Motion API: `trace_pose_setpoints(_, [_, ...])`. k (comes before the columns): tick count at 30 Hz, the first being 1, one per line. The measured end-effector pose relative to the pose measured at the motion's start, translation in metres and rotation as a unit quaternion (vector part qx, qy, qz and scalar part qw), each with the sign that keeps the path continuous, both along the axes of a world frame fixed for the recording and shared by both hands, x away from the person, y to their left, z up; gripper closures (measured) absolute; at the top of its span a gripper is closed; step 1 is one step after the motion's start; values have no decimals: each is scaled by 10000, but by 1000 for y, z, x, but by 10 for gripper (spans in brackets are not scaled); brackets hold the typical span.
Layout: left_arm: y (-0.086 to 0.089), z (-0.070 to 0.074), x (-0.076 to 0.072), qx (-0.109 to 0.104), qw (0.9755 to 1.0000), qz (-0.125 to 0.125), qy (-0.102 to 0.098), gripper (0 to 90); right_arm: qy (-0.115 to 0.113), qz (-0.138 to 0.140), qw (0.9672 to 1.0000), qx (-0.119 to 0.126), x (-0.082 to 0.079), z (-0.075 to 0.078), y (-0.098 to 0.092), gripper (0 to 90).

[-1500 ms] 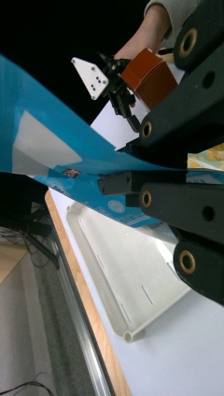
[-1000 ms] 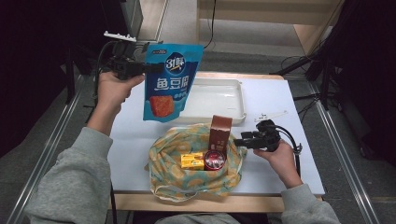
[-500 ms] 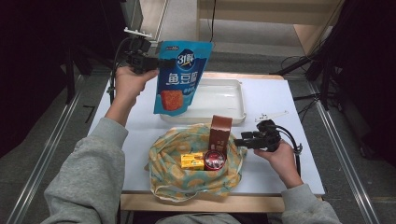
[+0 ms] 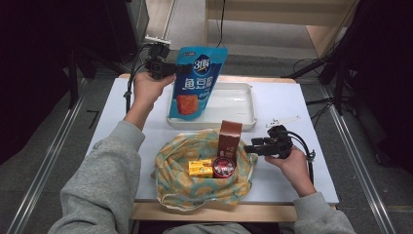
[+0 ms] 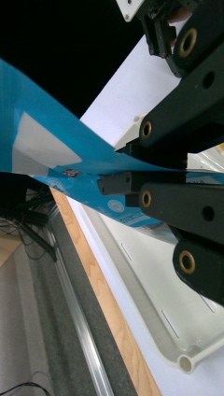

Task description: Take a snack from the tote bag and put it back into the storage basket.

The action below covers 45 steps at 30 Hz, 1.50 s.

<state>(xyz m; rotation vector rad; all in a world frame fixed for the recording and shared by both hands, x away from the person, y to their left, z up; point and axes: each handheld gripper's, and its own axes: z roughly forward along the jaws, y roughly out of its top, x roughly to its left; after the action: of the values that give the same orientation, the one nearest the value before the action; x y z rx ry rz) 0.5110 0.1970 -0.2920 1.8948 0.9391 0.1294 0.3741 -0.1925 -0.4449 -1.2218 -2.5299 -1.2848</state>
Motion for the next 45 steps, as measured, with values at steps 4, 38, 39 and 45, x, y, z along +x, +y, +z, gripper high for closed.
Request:
trace_pose_setpoints(4, [6,-3,-2,2,10000,17,0,900,5,-2,10000,-7,0,0,0,449])
trace_pose_setpoints(38, [12,-21,-13,408,9983,-412,-15,817,14,70,10000,-57,0,-1,3,448])
trace_pose_setpoints(39, [12,-21,-14,392,9984,-415,-4,797,16,67,10000,-60,0,-1,4,448])
trace_pose_setpoints(45, [15,-23,-17,420,9983,-408,13,678,10,81,9999,-62,0,-2,4,448])
